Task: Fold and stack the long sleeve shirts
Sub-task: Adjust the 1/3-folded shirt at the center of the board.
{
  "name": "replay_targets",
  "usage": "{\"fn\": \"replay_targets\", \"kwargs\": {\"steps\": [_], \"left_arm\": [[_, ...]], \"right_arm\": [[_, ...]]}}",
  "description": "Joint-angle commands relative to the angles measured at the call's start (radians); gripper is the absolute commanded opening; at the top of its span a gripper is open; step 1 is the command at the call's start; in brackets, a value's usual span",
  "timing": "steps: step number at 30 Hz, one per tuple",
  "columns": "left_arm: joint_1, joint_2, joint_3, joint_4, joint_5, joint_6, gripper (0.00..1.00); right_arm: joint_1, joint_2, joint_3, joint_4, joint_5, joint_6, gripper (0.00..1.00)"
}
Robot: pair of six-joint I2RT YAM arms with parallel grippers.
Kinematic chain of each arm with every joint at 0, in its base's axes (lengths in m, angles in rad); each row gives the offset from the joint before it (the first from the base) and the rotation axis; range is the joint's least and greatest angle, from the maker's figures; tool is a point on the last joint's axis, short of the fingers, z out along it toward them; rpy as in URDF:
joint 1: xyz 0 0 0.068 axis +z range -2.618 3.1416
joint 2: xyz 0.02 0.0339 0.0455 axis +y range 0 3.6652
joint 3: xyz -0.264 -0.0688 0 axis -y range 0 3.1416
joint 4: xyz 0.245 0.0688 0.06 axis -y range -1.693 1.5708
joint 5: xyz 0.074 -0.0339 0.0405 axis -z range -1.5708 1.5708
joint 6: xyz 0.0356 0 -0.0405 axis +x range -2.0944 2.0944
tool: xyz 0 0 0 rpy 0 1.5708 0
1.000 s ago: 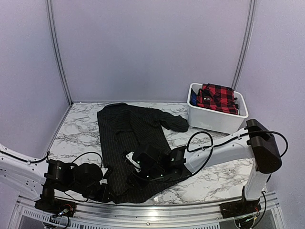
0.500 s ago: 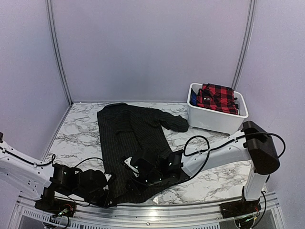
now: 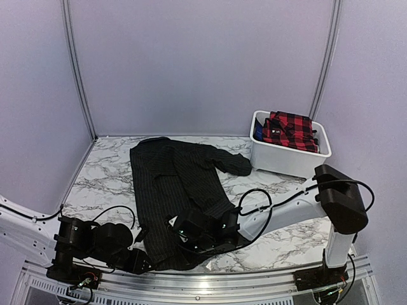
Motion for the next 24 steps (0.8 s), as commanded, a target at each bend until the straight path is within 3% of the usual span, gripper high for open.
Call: {"fn": "replay_targets", "kwargs": {"steps": [1, 7, 15, 21, 24], "left_arm": [[-0.007, -0.013, 0.019, -0.080, -0.062, 0.046, 0.35], [-0.014, 0.057, 0.047, -0.065, -0.081, 0.107, 0.43], [-0.014, 0.103, 0.046, 0.057, -0.069, 0.156, 0.44], [-0.022, 0.152, 0.043, 0.081, -0.034, 0.118, 0.34], [-0.023, 0.133, 0.046, 0.081, -0.038, 0.084, 0.20]], "right_arm": [[0.014, -0.022, 0.034, -0.019, 0.031, 0.000, 0.00], [0.019, -0.038, 0.063, -0.053, 0.025, -0.014, 0.00], [0.017, -0.035, 0.072, -0.064, 0.045, -0.019, 0.00], [0.011, -0.036, 0.066, -0.055, 0.052, -0.024, 0.00], [0.007, -0.034, 0.068, -0.053, 0.062, -0.028, 0.00]]}}
